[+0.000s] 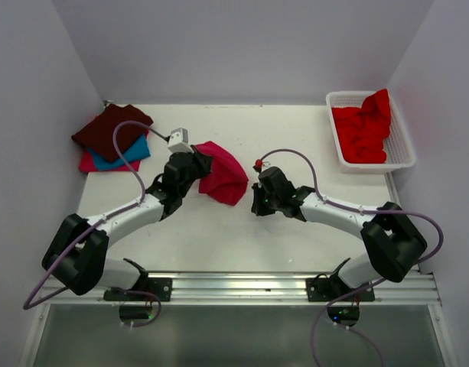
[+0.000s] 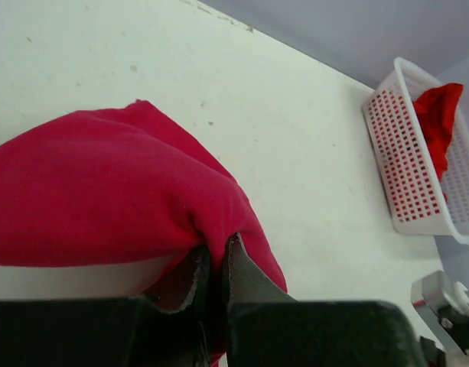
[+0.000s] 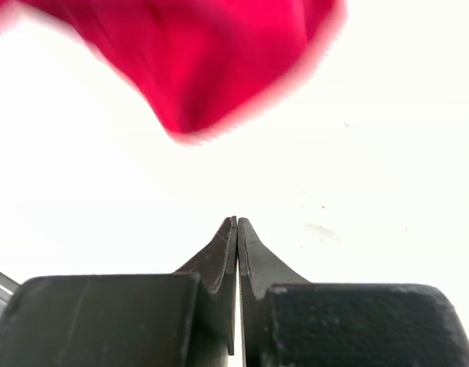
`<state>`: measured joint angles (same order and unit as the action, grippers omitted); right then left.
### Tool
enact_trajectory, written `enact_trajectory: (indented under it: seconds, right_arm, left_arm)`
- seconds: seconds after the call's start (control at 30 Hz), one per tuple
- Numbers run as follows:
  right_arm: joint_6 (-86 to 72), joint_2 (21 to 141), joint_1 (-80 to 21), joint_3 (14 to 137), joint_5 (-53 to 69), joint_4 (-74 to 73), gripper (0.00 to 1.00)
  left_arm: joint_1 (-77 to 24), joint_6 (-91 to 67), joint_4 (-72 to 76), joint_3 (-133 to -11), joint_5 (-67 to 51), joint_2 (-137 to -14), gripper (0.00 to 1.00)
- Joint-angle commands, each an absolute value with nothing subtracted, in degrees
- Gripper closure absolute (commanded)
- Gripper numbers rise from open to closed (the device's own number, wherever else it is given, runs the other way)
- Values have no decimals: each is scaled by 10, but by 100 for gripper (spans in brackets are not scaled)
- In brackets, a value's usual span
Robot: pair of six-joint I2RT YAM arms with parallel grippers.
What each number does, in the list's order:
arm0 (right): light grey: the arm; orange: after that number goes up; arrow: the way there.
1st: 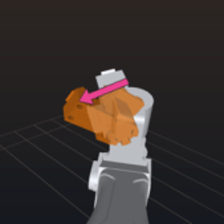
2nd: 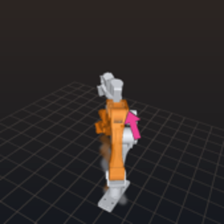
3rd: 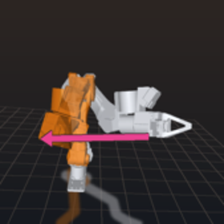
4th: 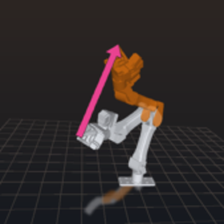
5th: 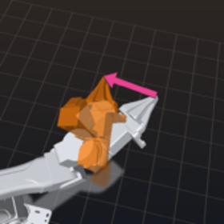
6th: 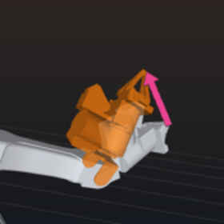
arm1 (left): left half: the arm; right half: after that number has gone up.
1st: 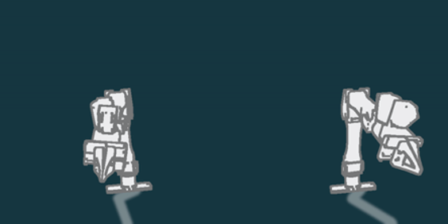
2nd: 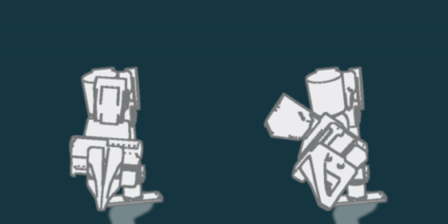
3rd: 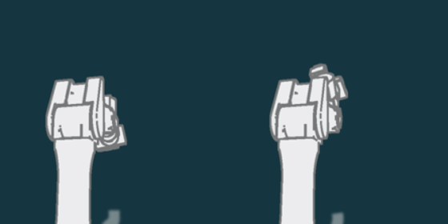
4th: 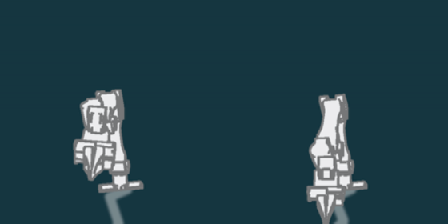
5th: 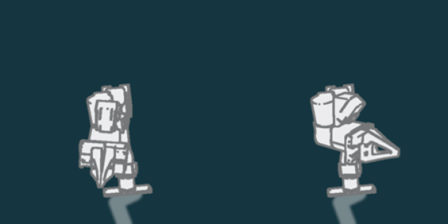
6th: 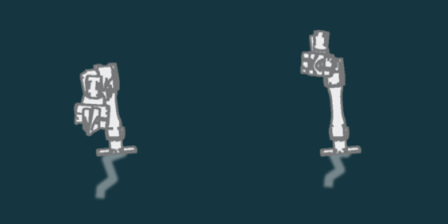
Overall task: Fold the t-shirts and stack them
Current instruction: Fold the tshirt
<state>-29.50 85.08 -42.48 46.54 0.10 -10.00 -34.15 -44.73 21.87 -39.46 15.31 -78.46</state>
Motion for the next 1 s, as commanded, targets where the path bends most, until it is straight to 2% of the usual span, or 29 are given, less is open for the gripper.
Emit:
enact_trajectory:
  seconds: [0.0,0.63,0.97]
  right_arm:
    - [-283,828,-427,484,2,-122,99]
    - [-283,816,-426,468,-10,-134,100]
    - [-286,840,-426,479,-11,-120,100]
  left_arm:
    - [-302,-360,151,-432,143,-773,100]
    - [-196,-337,152,-436,77,-868,100]
    - [-195,-366,182,-360,65,-867,100]
